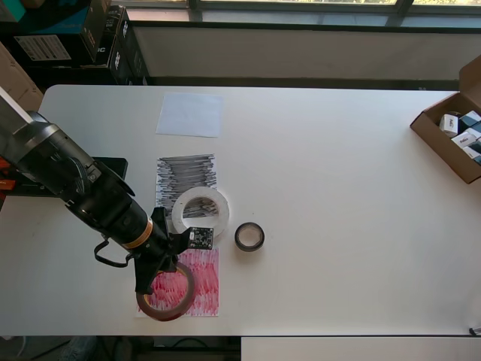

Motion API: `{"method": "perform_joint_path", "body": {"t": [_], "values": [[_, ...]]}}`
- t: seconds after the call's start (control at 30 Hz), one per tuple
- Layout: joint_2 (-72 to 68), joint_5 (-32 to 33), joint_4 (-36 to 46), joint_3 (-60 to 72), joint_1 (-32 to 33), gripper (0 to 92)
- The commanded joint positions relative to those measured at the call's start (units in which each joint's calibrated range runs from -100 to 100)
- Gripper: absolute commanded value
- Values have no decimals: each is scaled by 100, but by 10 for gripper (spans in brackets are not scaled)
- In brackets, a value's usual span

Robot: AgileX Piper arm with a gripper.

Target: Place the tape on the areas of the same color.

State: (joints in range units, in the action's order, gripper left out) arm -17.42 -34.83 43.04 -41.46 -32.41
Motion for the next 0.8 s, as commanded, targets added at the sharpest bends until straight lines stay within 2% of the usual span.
{"method": "perform_joint_path", "body": {"t": [0.0, 0.33, 0.77], "values": [[-269, -4, 44, -29, 77, 0], [-334, 62, 44, -29, 409, 0], [-437, 62, 36, -29, 417, 7]]}}
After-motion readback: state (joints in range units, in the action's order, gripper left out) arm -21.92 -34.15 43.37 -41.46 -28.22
